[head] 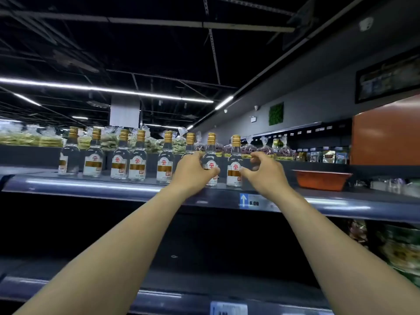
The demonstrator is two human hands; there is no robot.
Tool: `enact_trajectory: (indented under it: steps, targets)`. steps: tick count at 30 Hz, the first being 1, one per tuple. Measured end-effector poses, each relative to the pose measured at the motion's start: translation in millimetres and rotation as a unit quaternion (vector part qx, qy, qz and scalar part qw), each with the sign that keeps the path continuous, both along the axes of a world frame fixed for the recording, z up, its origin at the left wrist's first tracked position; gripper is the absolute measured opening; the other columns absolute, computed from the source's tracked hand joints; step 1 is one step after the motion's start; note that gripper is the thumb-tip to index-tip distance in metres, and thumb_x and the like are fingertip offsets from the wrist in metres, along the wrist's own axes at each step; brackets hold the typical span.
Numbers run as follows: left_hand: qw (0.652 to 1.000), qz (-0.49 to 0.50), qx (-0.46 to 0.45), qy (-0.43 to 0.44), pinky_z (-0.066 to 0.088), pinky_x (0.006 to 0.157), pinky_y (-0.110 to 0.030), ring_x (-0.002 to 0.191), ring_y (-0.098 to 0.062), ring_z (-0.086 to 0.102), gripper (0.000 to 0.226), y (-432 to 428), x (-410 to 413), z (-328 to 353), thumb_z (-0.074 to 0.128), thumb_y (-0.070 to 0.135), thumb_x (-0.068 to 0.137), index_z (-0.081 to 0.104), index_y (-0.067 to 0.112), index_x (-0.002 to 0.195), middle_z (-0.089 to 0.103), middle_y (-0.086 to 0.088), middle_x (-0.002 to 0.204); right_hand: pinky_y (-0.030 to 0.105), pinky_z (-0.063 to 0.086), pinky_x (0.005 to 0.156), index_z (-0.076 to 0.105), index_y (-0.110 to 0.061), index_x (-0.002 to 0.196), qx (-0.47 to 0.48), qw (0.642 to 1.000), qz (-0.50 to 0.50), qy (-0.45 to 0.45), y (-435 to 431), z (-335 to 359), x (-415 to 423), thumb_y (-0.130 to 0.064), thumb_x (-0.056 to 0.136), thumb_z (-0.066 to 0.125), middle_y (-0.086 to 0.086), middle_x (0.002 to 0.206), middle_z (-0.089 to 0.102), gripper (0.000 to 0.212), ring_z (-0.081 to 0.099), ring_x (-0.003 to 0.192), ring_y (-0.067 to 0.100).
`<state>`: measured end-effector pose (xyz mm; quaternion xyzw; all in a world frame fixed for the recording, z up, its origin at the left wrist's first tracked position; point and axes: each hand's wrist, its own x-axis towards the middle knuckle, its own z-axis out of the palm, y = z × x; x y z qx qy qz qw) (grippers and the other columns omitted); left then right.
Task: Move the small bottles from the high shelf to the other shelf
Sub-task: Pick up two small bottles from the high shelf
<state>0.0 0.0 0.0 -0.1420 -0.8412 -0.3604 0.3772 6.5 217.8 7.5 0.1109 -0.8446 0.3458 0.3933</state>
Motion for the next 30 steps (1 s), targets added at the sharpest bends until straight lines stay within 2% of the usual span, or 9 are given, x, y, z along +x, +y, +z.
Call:
enact_trajectory:
  steps: [3, 7, 12, 16, 20, 21, 24, 26, 30]
  targets:
    - [0.999, 0.044, -0.005, 0.004, 0.049, 0.079, -0.035, 0.098, -0.022, 0.061, 0.079, 7, -9, -2, 0.074, 0.058, 0.079, 0.055, 0.009, 0.137, 0.066, -0.004, 0.112, 0.034, 0.047, 0.091, 0.053, -0.020, 0.146, -0.003, 0.998, 0.022, -0.059, 3, 6, -18, -0.050, 0.082, 0.081, -0.004, 0.129, 0.064, 0.076, 0.059, 0.111, 0.018]
    - [0.996, 0.085, -0.004, 0.016, 0.039, 0.062, -0.033, 0.086, -0.027, 0.061, 0.043, 15, -17, -5, 0.077, 0.055, 0.076, 0.060, 0.018, 0.088, 0.066, -0.010, 0.099, 0.030, 0.043, 0.089, 0.053, -0.018, 0.147, 0.007, 0.994, 0.052, -0.100, -1, 8, -37, -0.055, 0.077, 0.084, -0.003, 0.128, 0.065, 0.085, 0.057, 0.103, 0.015]
    - [0.996, 0.090, 0.026, 0.008, 0.049, 0.073, -0.034, 0.093, -0.021, 0.061, 0.070, 18, -19, -5, 0.080, 0.056, 0.074, 0.054, 0.017, 0.126, 0.065, 0.001, 0.103, 0.014, 0.035, 0.060, 0.063, -0.024, 0.119, 0.009, 0.996, 0.029, -0.087, -6, 5, -50, -0.052, 0.075, 0.087, -0.019, 0.092, 0.061, 0.058, 0.049, 0.075, -0.006]
    - [0.996, 0.078, 0.033, -0.014, 0.044, 0.071, -0.033, 0.091, -0.020, 0.059, 0.070, 17, -20, -3, 0.080, 0.060, 0.072, 0.050, 0.022, 0.123, 0.061, 0.004, 0.102, 0.024, 0.041, 0.069, 0.061, -0.012, 0.135, -0.006, 0.997, 0.019, -0.069, -7, 3, -51, -0.052, 0.072, 0.090, -0.010, 0.096, 0.060, 0.080, 0.055, 0.079, 0.003]
    - [0.997, 0.023, 0.069, -0.006, 0.046, 0.077, -0.031, 0.092, -0.016, 0.059, 0.070, 17, -16, 2, 0.086, 0.050, 0.073, 0.054, 0.022, 0.128, 0.061, 0.005, 0.107, 0.022, 0.048, 0.077, 0.060, -0.015, 0.138, -0.024, 0.999, 0.019, -0.044, -4, 6, -38, -0.046, 0.071, 0.093, -0.006, 0.112, 0.070, 0.080, 0.066, 0.097, 0.011]
    - [0.997, 0.006, 0.077, 0.003, 0.048, 0.080, -0.031, 0.093, -0.016, 0.060, 0.069, 19, -15, 5, 0.086, 0.049, 0.073, 0.054, 0.022, 0.128, 0.062, 0.004, 0.111, 0.022, 0.050, 0.080, 0.064, -0.018, 0.133, -0.035, 0.998, 0.020, -0.040, -3, 8, -34, -0.045, 0.072, 0.093, -0.004, 0.115, 0.072, 0.073, 0.068, 0.100, 0.013]
    - [0.994, -0.039, 0.099, 0.032, 0.049, 0.084, -0.031, 0.098, -0.015, 0.060, 0.072, 30, -7, 16, 0.086, 0.047, 0.075, 0.054, 0.020, 0.132, 0.064, 0.000, 0.123, 0.008, 0.046, 0.060, 0.064, -0.033, 0.089, -0.061, 0.998, 0.023, -0.010, 8, 15, -18, -0.038, 0.070, 0.095, -0.016, 0.089, 0.073, 0.036, 0.068, 0.078, 0.000]
    - [0.993, -0.060, 0.093, 0.047, 0.049, 0.085, -0.030, 0.100, -0.015, 0.060, 0.079, 42, 1, 22, 0.086, 0.048, 0.074, 0.053, 0.016, 0.138, 0.063, 0.001, 0.124, 0.018, 0.053, 0.065, 0.068, -0.029, 0.090, -0.067, 0.997, 0.020, 0.011, 19, 17, -2, -0.038, 0.069, 0.095, -0.014, 0.085, 0.073, 0.035, 0.070, 0.080, 0.006]
    - [0.991, -0.094, 0.065, 0.063, 0.051, 0.066, -0.017, 0.073, 0.004, 0.062, 0.058, 80, 28, 20, 0.090, 0.047, 0.069, 0.070, 0.018, 0.115, 0.065, 0.019, 0.080, 0.034, 0.060, 0.083, 0.077, -0.021, 0.100, -0.080, 0.996, -0.011, 0.032, 59, 14, 44, -0.041, 0.067, 0.095, -0.008, 0.090, 0.079, 0.042, 0.074, 0.086, 0.012]
